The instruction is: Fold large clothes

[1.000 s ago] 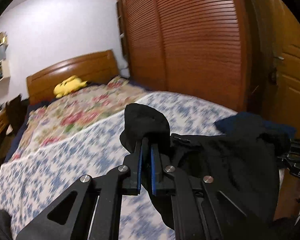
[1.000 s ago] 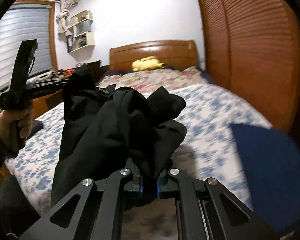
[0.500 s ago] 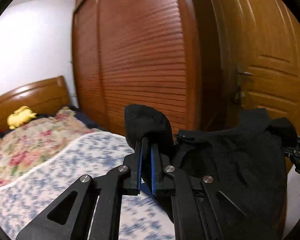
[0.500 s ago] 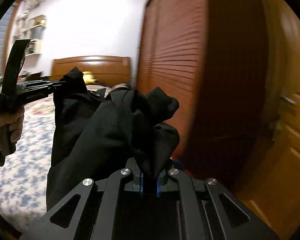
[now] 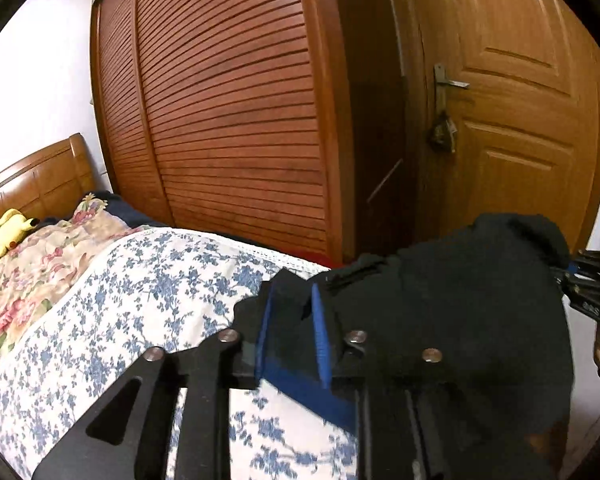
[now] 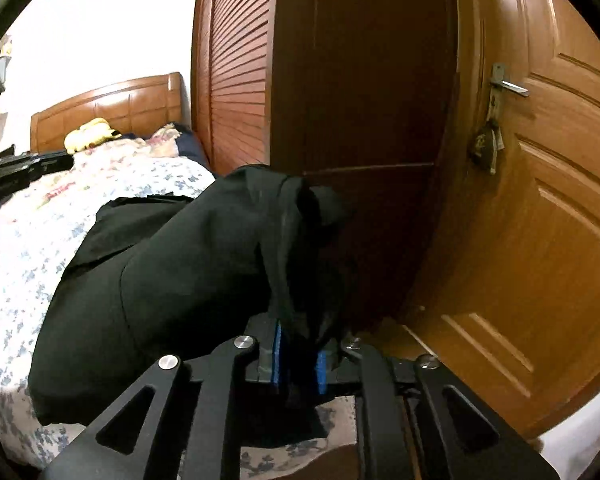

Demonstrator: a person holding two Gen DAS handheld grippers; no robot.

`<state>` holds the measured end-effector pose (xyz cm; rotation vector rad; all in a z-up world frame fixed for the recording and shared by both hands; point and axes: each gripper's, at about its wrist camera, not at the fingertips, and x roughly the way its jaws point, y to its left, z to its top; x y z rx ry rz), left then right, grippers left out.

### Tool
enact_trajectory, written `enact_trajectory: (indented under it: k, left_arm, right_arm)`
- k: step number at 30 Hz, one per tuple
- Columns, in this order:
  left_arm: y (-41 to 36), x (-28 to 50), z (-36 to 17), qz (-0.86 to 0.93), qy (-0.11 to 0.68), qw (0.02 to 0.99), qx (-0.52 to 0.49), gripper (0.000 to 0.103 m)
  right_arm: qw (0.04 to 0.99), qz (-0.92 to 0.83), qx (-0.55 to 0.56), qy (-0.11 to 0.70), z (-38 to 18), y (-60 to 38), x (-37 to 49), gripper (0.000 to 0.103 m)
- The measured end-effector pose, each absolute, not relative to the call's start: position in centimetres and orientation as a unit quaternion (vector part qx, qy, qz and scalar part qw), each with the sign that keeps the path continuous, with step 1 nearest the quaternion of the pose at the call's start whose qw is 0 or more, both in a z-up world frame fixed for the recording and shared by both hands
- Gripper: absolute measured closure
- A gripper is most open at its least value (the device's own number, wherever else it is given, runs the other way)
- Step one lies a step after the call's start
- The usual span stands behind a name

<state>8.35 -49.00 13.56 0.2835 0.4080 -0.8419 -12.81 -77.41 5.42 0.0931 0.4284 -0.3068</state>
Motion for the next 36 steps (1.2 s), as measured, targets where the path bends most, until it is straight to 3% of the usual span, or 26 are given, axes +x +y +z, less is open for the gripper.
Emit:
enact_trajectory:
  k: [3,5,7,10,12,15,23,36]
  left_arm:
    - [-47.6,8.0,13.2,-0.411,0.199,0.880,0.127,0.068]
    - [-46.6,7.5,12.8,-0.416,0.205,0.877,0.125,0.068]
    - [-45.2,6.9,12.2,-0.420,0.213,0.873,0.126,0.067]
    - [-43.3,5.8,11.0,-0.421,0.216,0.872,0.129,0.056]
    - [-41.9,5.0,10.5,-0.422,0.217,0.871,0.127,0.042]
    - [-39.7,3.7,9.6,-0.424,0.227,0.869,0.119,0.034]
    - [-33.8,0.4,8.4,-0.400,0.242,0.878,0.100,0.028]
    - [-25.8,-2.8,10.0,-0.336,0.232,0.909,0.079,0.028]
  right_arm:
    - [0.962,-0.167,0.042,0.211,6.1,-77.0,-13.8,0.073]
    - [0.964,-0.175,0.041,0.195,6.3,-77.0,-14.6,0.050]
    - [0.967,-0.177,0.040,0.181,6.7,-76.1,-14.1,0.042]
    - [0.974,-0.161,0.029,0.160,8.1,-74.3,-15.1,0.040]
    - [0.978,-0.142,0.018,0.153,8.7,-72.9,-15.2,0.040]
    - [0.979,-0.112,0.014,0.171,8.6,-71.5,-14.1,0.040]
    - [0.944,-0.139,0.074,0.288,4.3,-74.5,-8.7,0.040]
    - [0.961,-0.130,0.053,0.238,9.5,-70.1,-13.5,0.040]
